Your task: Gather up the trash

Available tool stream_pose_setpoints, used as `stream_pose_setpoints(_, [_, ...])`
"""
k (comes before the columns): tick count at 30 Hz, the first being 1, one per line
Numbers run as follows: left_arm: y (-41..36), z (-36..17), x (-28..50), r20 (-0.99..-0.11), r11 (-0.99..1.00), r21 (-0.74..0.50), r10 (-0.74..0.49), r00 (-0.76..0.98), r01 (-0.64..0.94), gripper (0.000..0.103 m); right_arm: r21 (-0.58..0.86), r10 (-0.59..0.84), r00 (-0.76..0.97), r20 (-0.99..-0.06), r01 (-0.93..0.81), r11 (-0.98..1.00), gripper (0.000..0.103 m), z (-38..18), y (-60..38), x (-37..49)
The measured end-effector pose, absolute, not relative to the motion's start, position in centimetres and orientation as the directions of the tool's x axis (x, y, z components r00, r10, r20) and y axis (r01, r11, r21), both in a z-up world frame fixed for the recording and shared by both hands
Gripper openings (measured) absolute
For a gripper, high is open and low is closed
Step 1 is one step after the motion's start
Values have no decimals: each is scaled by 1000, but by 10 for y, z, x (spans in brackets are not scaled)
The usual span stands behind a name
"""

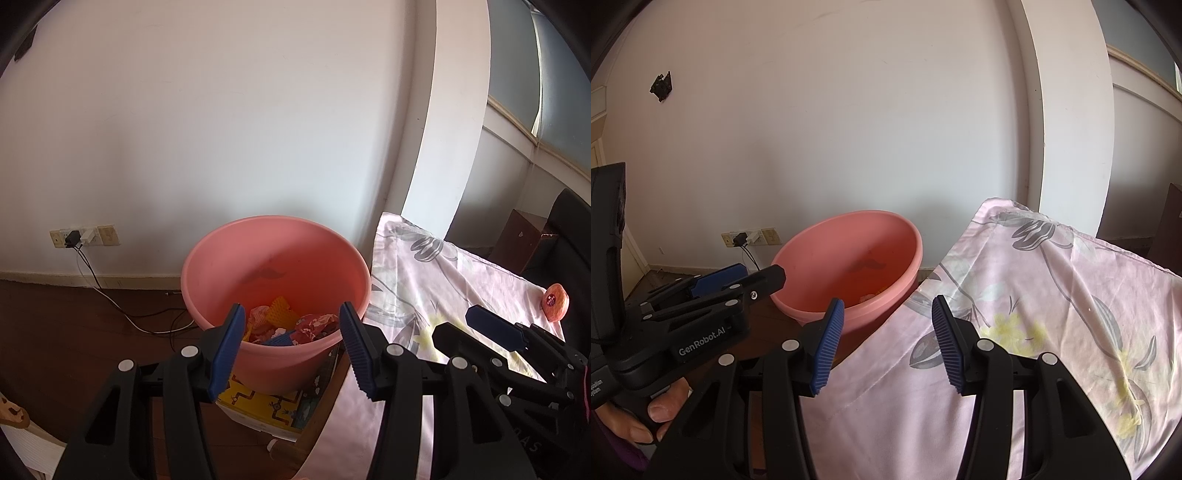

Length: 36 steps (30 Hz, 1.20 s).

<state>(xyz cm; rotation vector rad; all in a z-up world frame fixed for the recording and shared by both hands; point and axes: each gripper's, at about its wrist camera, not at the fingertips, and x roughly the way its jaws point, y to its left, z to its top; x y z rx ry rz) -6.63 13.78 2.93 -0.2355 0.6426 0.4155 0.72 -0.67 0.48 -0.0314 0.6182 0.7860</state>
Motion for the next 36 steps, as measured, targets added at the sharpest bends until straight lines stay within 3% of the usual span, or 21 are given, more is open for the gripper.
stream_pose_setpoints(36, [135,29,-66,-625,893,-83,299,721,-442,52,198,650,543,-532,-667,719,50,4,-7,7])
